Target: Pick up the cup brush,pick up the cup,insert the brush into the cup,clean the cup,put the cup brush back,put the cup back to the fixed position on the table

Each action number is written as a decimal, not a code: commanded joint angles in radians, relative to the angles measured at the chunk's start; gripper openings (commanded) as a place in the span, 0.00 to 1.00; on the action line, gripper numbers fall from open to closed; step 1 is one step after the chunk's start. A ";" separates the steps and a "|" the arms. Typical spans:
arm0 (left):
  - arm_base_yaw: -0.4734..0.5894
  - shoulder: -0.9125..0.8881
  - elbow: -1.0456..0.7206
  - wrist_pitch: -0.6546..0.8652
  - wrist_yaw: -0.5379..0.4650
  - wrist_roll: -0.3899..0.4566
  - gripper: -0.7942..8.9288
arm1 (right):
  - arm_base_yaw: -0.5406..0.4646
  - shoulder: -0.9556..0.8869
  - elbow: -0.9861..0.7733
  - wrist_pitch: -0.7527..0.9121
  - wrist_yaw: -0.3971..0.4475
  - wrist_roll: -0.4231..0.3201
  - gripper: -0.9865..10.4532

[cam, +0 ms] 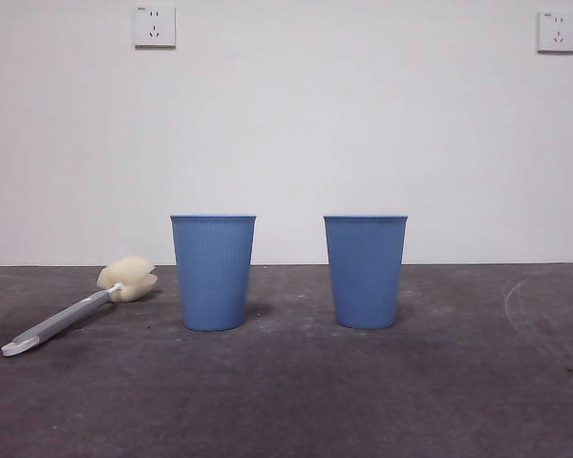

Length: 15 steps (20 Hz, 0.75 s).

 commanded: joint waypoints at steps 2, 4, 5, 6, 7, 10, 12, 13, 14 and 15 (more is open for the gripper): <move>-0.043 0.131 0.035 0.043 -0.078 0.005 0.69 | 0.000 -0.001 0.005 0.003 -0.012 0.006 0.61; -0.083 0.217 0.043 0.089 -0.145 0.004 0.69 | 0.000 -0.001 0.005 0.003 -0.011 0.007 0.61; -0.103 0.259 0.044 0.113 -0.183 0.004 0.69 | 0.000 -0.001 0.005 0.003 -0.011 0.007 0.61; -0.128 0.312 0.044 0.138 -0.224 0.003 0.69 | 0.000 -0.001 0.005 0.003 -0.011 0.010 0.61; -0.147 0.354 0.044 0.155 -0.259 0.000 0.69 | 0.000 -0.001 0.005 0.003 -0.011 0.010 0.61; -0.205 0.493 0.044 0.225 -0.384 -0.008 0.69 | 0.000 -0.001 0.005 0.002 -0.011 0.010 0.61; -0.227 0.570 0.044 0.271 -0.429 -0.023 0.69 | 0.000 -0.001 0.005 0.002 -0.011 0.010 0.61; -0.233 0.601 0.044 0.288 -0.436 -0.027 0.69 | 0.000 -0.001 0.005 0.002 -0.011 0.010 0.61; -0.237 0.634 0.044 0.300 -0.443 -0.040 0.69 | 0.000 -0.001 0.005 0.001 -0.011 0.010 0.61; -0.240 0.663 0.044 0.307 -0.445 -0.056 0.69 | 0.000 -0.001 0.005 0.002 -0.011 0.010 0.61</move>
